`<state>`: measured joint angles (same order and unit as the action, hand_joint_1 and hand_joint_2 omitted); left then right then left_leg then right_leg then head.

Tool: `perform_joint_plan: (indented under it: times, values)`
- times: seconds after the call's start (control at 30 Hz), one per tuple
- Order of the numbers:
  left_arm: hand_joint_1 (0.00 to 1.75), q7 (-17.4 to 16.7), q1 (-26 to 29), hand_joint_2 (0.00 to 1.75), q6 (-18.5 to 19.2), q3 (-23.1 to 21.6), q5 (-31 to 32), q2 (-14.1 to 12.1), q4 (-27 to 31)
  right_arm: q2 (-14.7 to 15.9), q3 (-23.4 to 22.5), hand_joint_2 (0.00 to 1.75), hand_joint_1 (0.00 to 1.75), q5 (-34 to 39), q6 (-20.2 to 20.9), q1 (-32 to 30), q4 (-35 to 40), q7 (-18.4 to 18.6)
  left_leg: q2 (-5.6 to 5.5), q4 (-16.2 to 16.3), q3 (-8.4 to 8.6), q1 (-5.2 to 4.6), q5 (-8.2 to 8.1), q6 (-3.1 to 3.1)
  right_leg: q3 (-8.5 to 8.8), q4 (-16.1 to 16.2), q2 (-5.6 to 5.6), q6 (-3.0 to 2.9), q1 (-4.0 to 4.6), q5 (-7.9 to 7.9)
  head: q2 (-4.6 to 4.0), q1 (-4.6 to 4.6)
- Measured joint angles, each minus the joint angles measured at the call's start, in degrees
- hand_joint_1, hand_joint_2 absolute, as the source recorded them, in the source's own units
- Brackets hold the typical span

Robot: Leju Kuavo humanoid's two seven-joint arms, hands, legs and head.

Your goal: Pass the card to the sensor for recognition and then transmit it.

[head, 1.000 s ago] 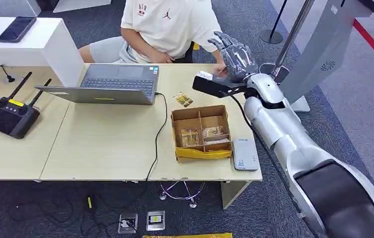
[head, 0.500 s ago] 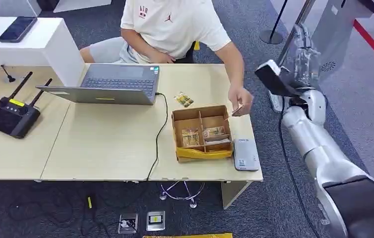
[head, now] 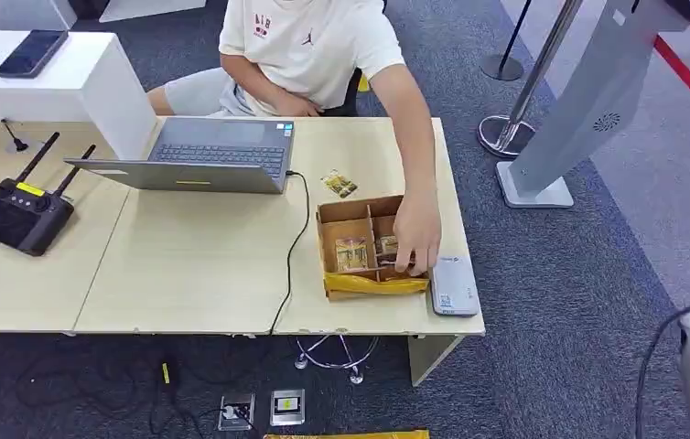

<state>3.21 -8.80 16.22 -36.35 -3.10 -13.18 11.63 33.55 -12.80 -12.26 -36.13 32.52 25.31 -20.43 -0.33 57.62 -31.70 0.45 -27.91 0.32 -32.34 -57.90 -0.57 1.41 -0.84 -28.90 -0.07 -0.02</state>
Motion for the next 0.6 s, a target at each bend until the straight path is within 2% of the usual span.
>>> perform_joint_plan:
  times: [0.1, 0.17, 0.23, 0.3, 0.43, 0.6]
  values:
    - [0.00, -0.5, 0.0, 0.00, 0.0, 0.6, -0.6, 0.3, 0.0, 0.9, -5.8, 1.75, 0.00, 3.0, 0.0, -6.6, -2.1, 5.2, 0.12, 0.0, 0.04, 0.04, -0.09, -0.10, -0.03, 0.0, 0.14, -0.02, 0.04, -0.02, 0.00, -0.07]
    - [0.00, -0.9, 0.0, 0.00, 0.0, 1.0, -1.0, 0.4, 0.0, 0.9, -10.2, 1.75, 0.00, 2.3, 0.0, -12.1, -3.5, 8.1, 0.10, 0.0, 0.05, 0.13, -0.14, -0.05, 0.09, 0.0, 0.10, -0.08, 0.13, -0.16, 0.00, 0.02]
    - [0.00, -1.3, 0.0, 0.00, 0.0, 1.2, -1.5, 0.5, 0.0, 0.3, -14.4, 1.75, 0.00, -1.3, 0.0, -16.7, -4.7, 10.1, 0.03, 0.0, 0.02, 0.11, -0.15, -0.07, 0.06, 0.0, 0.00, -0.10, 0.12, -0.18, 0.00, -0.07]
    - [0.00, -2.2, 0.0, 0.00, 0.0, 1.7, -2.2, 0.6, 0.0, -1.0, -18.9, 1.75, 0.00, -8.5, 0.0, -19.7, -5.5, 13.9, 0.18, -0.1, 0.08, 0.16, -0.23, -0.19, 0.07, -0.1, 0.19, -0.14, 0.15, -0.20, 0.00, -0.04]
    - [0.00, -3.7, -0.1, 0.00, 0.0, 2.3, -2.9, 1.3, 0.0, -4.7, -25.6, 1.75, 0.00, -18.8, 0.0, -22.0, -6.9, 18.1, 0.45, -0.1, 0.25, 0.21, -0.25, -0.24, 0.08, -0.1, 0.49, -0.15, 0.20, -0.19, 0.00, -0.04]
    - [0.00, -6.1, -0.2, 0.00, 0.0, 3.2, -2.9, 2.1, 0.0, -8.6, -31.7, 1.75, 0.00, -23.3, 0.5, -22.8, -9.3, 22.2, 0.44, -0.1, 0.34, 0.23, -0.23, -0.25, 0.19, -0.1, 0.54, -0.16, 0.22, -0.19, 0.00, 0.02]
